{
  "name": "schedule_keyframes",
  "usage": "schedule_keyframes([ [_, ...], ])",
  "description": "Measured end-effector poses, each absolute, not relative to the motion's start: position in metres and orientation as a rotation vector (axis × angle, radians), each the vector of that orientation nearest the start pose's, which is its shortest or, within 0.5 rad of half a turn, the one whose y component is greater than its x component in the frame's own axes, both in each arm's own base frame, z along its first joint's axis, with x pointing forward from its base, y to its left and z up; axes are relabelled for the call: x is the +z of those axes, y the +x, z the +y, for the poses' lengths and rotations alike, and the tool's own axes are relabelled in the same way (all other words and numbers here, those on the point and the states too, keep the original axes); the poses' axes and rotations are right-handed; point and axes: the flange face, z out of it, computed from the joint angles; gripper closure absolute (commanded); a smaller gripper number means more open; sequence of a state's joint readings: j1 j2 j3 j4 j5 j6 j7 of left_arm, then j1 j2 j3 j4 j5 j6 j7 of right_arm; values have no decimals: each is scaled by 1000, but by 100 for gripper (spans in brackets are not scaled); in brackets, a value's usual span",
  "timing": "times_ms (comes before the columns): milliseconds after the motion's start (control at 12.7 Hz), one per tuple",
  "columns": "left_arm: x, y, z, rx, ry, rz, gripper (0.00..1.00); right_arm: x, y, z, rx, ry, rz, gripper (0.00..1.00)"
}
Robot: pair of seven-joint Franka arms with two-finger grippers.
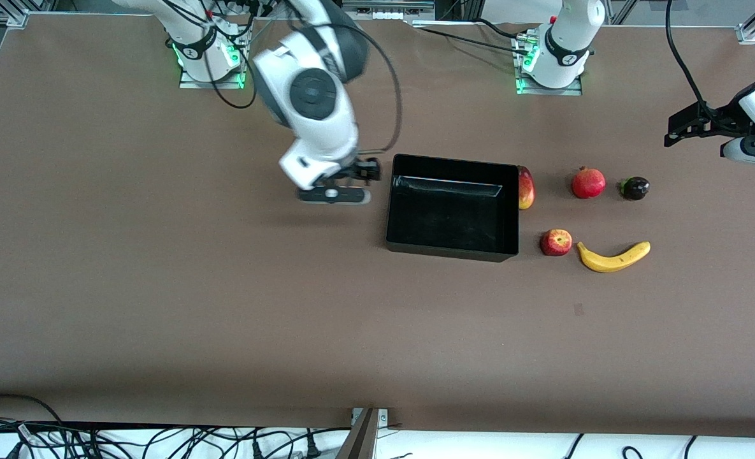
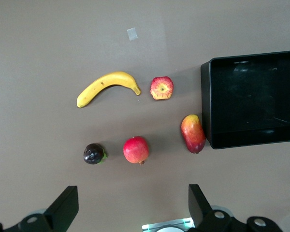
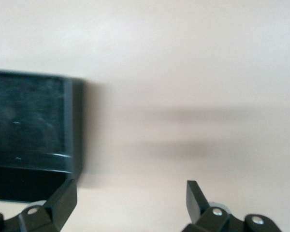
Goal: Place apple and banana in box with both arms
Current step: 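Release the box rim and draw the right gripper back to rest, then move the left gripper down over the small red apple beside the banana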
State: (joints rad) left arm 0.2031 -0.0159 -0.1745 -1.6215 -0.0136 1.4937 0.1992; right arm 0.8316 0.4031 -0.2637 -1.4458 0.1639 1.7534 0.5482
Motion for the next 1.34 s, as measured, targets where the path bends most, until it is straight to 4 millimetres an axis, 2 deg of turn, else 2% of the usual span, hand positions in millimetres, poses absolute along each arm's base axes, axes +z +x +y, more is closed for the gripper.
schedule_keyframes([
  [158,603,540,13,175,-3149,269,0,512,571,287,165,-3140,-76,0],
  [236,603,540,13,174,-3149,269,0,525,582,238,180,-3140,-130,0],
  [315,603,540,13,174,-3149,269,0,531,590,191,212,-3143,-171,0],
  [473,603,540,13,174,-3149,270,0,535,600,113,262,-3155,-143,0],
  [630,603,540,12,173,-3148,272,0,544,598,51,304,-3161,-35,0],
  [788,603,540,10,173,-3147,282,0,557,595,20,290,-3163,41,0],
  [945,604,540,5,172,-3145,295,0,566,592,7,306,-3153,71,0],
  [1182,604,540,-13,171,-3138,346,0,560,592,6,350,-3137,9,0],
  [1339,608,537,-16,159,-3135,354,0,559,592,11,355,-3154,-54,0],
])
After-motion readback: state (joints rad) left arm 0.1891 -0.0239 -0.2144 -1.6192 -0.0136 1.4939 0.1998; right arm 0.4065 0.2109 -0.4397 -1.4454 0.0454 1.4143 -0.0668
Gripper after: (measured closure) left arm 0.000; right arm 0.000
